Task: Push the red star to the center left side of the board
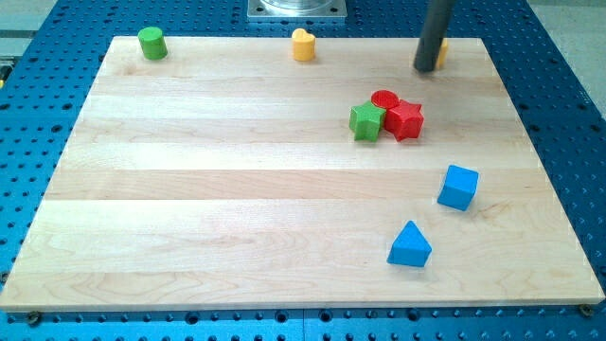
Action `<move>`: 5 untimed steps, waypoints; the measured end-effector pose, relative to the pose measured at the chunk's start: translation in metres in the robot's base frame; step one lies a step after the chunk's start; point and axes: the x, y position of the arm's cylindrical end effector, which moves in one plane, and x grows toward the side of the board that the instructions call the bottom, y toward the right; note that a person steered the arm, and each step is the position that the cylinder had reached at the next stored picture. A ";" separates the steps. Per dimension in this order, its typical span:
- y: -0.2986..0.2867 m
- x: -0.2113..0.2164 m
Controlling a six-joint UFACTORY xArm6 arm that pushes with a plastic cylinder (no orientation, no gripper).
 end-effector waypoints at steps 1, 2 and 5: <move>0.000 -0.004; 0.000 -0.007; -0.028 0.093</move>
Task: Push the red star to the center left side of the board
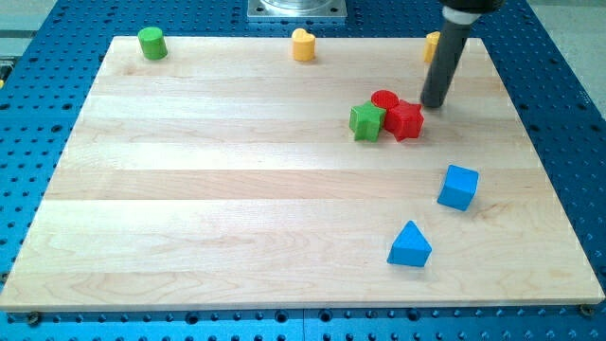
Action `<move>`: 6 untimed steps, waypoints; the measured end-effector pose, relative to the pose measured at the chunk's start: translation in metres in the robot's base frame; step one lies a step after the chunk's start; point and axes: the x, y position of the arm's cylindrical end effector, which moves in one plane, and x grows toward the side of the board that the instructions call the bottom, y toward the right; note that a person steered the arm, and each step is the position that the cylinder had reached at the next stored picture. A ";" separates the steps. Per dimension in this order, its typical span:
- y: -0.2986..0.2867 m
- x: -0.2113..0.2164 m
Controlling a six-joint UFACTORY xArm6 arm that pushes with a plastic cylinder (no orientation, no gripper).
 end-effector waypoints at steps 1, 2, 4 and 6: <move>-0.019 0.037; -0.027 0.071; -0.131 0.113; -0.186 0.128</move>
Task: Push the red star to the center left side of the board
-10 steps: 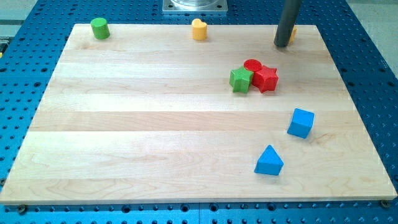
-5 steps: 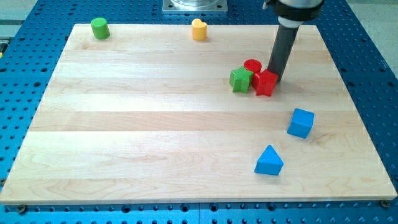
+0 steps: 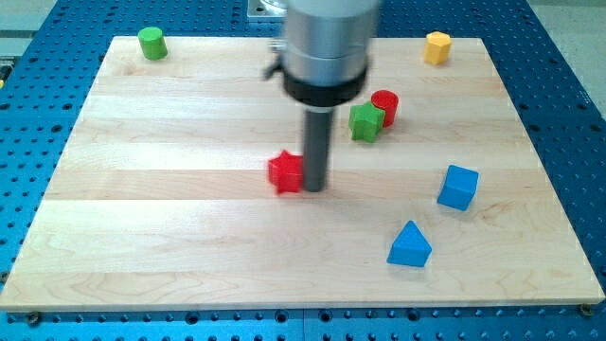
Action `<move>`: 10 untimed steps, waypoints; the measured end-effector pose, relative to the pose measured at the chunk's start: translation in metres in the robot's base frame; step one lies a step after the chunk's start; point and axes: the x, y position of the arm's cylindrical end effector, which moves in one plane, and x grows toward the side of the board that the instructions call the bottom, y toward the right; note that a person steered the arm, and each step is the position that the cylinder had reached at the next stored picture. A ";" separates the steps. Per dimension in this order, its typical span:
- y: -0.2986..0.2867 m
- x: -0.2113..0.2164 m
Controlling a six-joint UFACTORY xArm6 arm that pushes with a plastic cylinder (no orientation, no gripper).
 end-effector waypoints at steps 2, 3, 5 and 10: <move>-0.048 0.016; -0.102 0.001; -0.067 -0.026; -0.035 -0.058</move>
